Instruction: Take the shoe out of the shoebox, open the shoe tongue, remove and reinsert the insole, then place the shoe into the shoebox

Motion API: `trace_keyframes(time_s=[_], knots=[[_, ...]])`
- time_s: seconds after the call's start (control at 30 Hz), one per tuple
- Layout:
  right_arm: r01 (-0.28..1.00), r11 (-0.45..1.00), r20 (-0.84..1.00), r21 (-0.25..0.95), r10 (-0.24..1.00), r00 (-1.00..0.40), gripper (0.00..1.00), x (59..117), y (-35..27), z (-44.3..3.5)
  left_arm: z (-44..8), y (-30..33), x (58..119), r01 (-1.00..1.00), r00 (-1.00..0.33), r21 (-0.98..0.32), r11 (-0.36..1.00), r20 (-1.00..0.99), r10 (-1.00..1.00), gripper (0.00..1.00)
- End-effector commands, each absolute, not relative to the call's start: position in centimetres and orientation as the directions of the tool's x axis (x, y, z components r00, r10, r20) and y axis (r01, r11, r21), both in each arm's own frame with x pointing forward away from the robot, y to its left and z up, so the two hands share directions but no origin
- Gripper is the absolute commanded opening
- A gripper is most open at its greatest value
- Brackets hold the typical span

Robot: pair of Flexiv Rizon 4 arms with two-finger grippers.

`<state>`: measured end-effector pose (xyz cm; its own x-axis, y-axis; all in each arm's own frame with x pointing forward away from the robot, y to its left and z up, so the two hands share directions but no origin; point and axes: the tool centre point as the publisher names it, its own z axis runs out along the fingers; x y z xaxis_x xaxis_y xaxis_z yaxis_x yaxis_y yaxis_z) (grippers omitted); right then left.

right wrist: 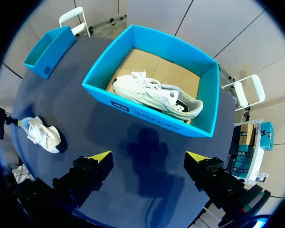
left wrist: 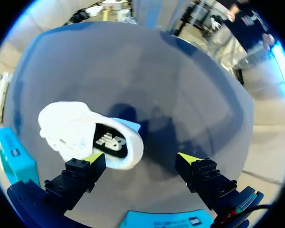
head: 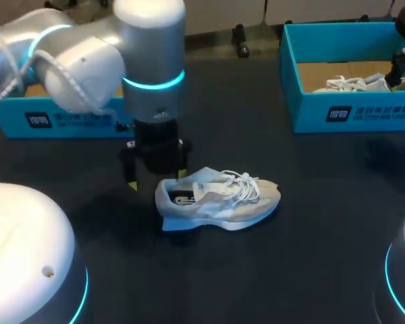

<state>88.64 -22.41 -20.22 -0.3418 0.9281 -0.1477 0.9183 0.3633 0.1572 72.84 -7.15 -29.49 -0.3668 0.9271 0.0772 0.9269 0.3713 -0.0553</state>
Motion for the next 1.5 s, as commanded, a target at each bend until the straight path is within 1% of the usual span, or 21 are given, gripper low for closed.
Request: trace_keyframes(time_s=[0.03, 0.27, 0.33, 0.5, 0.57, 0.63, 0.7, 0.97, 1.07, 1.2, 1.4, 1.5], knots=[[0.918, 0.363, -0.149, 0.157, 0.928, -0.342, 1.0, 88.6, -22.4, -20.2, -26.7, -4.8, 71.9, 0.908, -0.418, -0.045, 0.416, -0.063, 0.906, 1.0], [0.918, 0.363, -0.149, 0.157, 0.928, -0.342, 1.0, 88.6, -22.4, -20.2, -24.2, -3.6, 71.8, 0.852, -0.523, -0.058, 0.521, -0.152, 0.839, 1.0], [0.918, 0.363, -0.149, 0.157, 0.928, -0.342, 1.0, 88.6, -22.4, -20.2, -23.6, -3.2, 71.9, 0.81, -0.586, -0.085, 0.58, -0.166, 0.794, 1.0], [0.918, 0.363, -0.149, 0.157, 0.928, -0.342, 1.0, 88.6, -22.4, -20.2, -23.0, -2.3, 72.4, 0.751, -0.66, -0.182, 0.634, -0.189, 0.727, 1.0], [0.918, 0.363, -0.149, 0.157, 0.928, -0.342, 1.0, 88.6, -22.4, -20.2, -23.0, -2.0, 72.5, 0.741, -0.671, -0.201, 0.64, -0.202, 0.713, 1.0], [0.918, 0.363, -0.149, 0.157, 0.928, -0.342, 1.0, 88.6, -22.4, -20.2, -23.0, -1.2, 72.6, 0.726, -0.687, -0.268, 0.634, -0.222, 0.692, 1.0], [0.918, 0.363, -0.149, 0.157, 0.928, -0.342, 1.0, 88.6, -22.4, -20.2, -23.1, -0.5, 72.6, 0.713, -0.699, -0.299, 0.634, -0.24, 0.674, 1.0], [0.918, 0.363, -0.149, 0.157, 0.928, -0.342, 1.0, 88.6, -22.4, -20.2, -23.0, 1.7, 71.7, 0.645, -0.763, -0.383, 0.661, -0.27, 0.588, 1.0], [0.918, 0.363, -0.149, 0.157, 0.928, -0.342, 1.0, 88.6, -22.4, -20.2, -23.0, 2.7, 71.4, 0.582, -0.813, -0.408, 0.704, -0.255, 0.524, 1.0], [0.918, 0.363, -0.149, 0.157, 0.928, -0.342, 1.0, 88.6, -22.4, -20.2, -23.4, 3.9, 71.0, 0.532, -0.846, -0.436, 0.726, -0.241, 0.475, 1.0], [0.918, 0.363, -0.149, 0.157, 0.928, -0.342, 1.0, 88.6, -22.4, -20.2, -24.9, 4.9, 70.3, 0.493, -0.867, -0.458, 0.739, -0.196, 0.457, 1.0], [0.918, 0.363, -0.149, 0.157, 0.928, -0.342, 1.0, 88.6, -22.4, -20.2, -25.1, 5.0, 70.2, 0.48, -0.875, -0.449, 0.754, -0.18, 0.45, 1.0]])
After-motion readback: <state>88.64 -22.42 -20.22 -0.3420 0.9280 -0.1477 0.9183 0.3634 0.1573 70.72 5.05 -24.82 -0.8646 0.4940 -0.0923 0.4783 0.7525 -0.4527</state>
